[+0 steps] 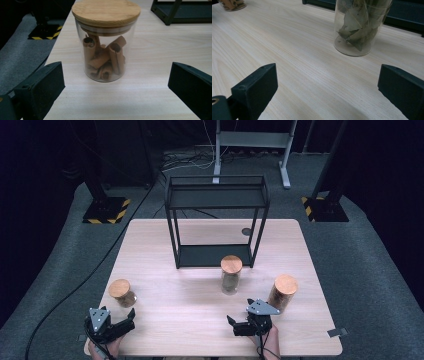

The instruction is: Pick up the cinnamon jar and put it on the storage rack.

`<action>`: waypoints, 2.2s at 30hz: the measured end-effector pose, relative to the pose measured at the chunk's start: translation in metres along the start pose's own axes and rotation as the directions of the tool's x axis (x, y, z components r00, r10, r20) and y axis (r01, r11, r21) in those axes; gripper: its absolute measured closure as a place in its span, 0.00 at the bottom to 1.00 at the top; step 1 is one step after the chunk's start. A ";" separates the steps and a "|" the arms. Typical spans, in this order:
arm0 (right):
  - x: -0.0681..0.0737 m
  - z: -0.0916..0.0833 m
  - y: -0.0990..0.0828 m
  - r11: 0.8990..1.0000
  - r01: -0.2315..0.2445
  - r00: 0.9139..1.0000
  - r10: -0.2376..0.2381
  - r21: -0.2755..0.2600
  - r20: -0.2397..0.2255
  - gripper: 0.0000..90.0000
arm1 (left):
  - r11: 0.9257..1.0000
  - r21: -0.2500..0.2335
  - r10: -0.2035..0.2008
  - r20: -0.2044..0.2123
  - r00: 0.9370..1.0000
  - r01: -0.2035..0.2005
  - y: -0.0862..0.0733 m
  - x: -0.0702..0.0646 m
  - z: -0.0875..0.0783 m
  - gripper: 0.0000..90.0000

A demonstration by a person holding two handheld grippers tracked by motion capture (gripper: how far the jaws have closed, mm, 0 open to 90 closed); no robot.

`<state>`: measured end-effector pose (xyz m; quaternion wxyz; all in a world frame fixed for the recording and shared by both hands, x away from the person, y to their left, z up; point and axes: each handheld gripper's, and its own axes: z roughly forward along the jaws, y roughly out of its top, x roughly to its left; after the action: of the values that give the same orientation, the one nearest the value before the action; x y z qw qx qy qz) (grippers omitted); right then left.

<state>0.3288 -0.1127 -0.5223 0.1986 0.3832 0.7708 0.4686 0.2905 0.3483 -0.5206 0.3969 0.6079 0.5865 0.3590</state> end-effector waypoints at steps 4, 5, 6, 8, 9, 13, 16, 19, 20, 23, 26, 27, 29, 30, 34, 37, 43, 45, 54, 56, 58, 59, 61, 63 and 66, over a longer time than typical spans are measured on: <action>0.001 0.001 0.000 1.000 0.012 1.000 -0.012 0.012 0.002 0.02 | 1.000 -0.003 -0.004 -0.011 1.000 0.004 0.003 0.003 0.006 0.00; 0.001 0.001 0.000 1.000 0.013 1.000 -0.013 0.014 0.002 0.02 | 1.000 -0.003 -0.010 -0.010 1.000 0.010 0.005 0.005 0.010 0.00; 0.001 0.001 0.000 1.000 0.013 1.000 -0.013 0.014 0.002 0.02 | 1.000 -0.003 -0.010 -0.010 1.000 0.010 0.005 0.005 0.010 0.00; 0.001 0.001 0.001 1.000 0.012 1.000 -0.012 0.015 0.000 0.02 | 1.000 0.001 -0.005 -0.009 1.000 0.005 0.007 0.005 0.014 0.00; 0.001 0.001 0.001 1.000 0.011 1.000 -0.011 0.015 0.000 0.02 | 1.000 0.003 -0.002 -0.009 1.000 0.002 0.009 0.006 0.016 0.00; 0.001 0.002 0.001 1.000 0.013 1.000 -0.013 0.019 -0.002 0.02 | 1.000 0.007 -0.006 -0.004 1.000 0.006 0.013 0.006 0.025 0.00; 0.001 0.002 0.001 1.000 0.014 1.000 -0.014 0.019 -0.004 0.02 | 1.000 0.011 -0.004 -0.009 1.000 0.004 0.017 0.005 0.033 0.00; 0.001 0.002 0.001 1.000 0.015 1.000 -0.015 0.021 -0.003 0.02 | 1.000 0.008 -0.007 -0.009 1.000 0.007 0.018 0.004 0.036 0.00; 0.001 0.002 0.001 1.000 0.016 1.000 -0.016 0.022 -0.003 0.02 | 1.000 0.009 -0.009 -0.009 1.000 0.009 0.018 0.004 0.037 0.00; 0.001 0.002 0.001 1.000 0.019 1.000 -0.019 0.023 -0.004 0.02 | 1.000 0.006 -0.010 -0.010 1.000 0.010 0.020 0.004 0.042 0.00; 0.002 0.002 0.001 0.999 0.019 1.000 -0.019 0.026 -0.004 0.02 | 1.000 0.000 -0.010 -0.012 1.000 0.010 0.023 0.003 0.046 0.00; 0.002 0.002 0.001 0.999 0.019 1.000 -0.019 0.027 -0.003 0.02 | 1.000 -0.002 -0.014 -0.012 1.000 0.014 0.024 0.003 0.047 0.00; 0.002 0.002 0.001 0.999 0.019 1.000 -0.019 0.029 -0.002 0.02 | 1.000 -0.003 -0.016 -0.012 1.000 0.016 0.025 0.004 0.048 0.00; 0.002 0.002 0.001 0.999 0.019 1.000 -0.019 0.030 -0.003 0.02 | 1.000 -0.006 -0.017 -0.013 1.000 0.017 0.025 0.004 0.048 0.00; 0.002 0.002 0.001 0.999 0.019 1.000 -0.018 0.031 -0.001 0.02 | 1.000 -0.012 -0.015 -0.014 1.000 0.015 0.027 0.004 0.052 0.00; 0.002 0.003 0.001 0.999 0.020 1.000 -0.020 0.032 0.000 0.02 | 1.000 -0.014 -0.016 -0.014 1.000 0.016 0.028 0.005 0.053 0.00; 0.002 0.003 0.001 0.999 0.024 1.000 -0.024 0.038 0.001 0.02 | 1.000 -0.024 -0.012 -0.017 1.000 0.012 0.030 0.004 0.055 0.00; 0.003 0.003 0.001 0.999 0.026 1.000 -0.026 0.041 0.002 0.02 | 1.000 -0.020 -0.011 -0.014 1.000 0.010 0.030 0.004 0.056 0.00; 0.003 0.004 0.001 0.998 0.031 1.000 -0.032 0.048 0.002 0.02 | 1.000 -0.016 0.005 -0.017 1.000 -0.005 0.030 0.004 0.057 0.01; 0.003 0.004 0.001 0.998 0.031 1.000 -0.031 0.049 0.003 0.02 | 1.000 -0.018 0.008 -0.017 1.000 -0.008 0.030 0.004 0.057 0.03; 0.003 0.004 0.001 0.998 0.031 1.000 -0.031 0.049 0.002 0.02 | 1.000 -0.015 0.010 -0.019 1.000 -0.011 0.030 0.003 0.058 0.06; 0.003 0.004 0.001 0.998 0.031 1.000 -0.031 0.048 0.002 0.02 | 1.000 -0.013 0.009 -0.023 1.000 -0.009 0.030 0.003 0.059 0.06; 0.003 0.004 0.001 0.998 0.030 1.000 -0.030 0.048 0.002 0.02 | 1.000 -0.010 0.009 -0.025 1.000 -0.009 0.030 0.003 0.059 0.11; 0.003 0.004 0.001 0.998 0.029 1.000 -0.029 0.047 0.003 0.02 | 1.000 -0.009 0.007 -0.029 1.000 -0.007 0.030 0.002 0.059 0.13; 0.003 0.004 0.001 0.998 0.028 1.000 -0.029 0.047 0.005 0.03 | 1.000 -0.011 0.007 -0.033 0.999 -0.007 0.030 0.002 0.058 0.17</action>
<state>0.3303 -0.1081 -0.5228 0.1983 0.3780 0.7864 0.4465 0.3562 0.3467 -0.5186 0.3892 0.6017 0.5889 0.3738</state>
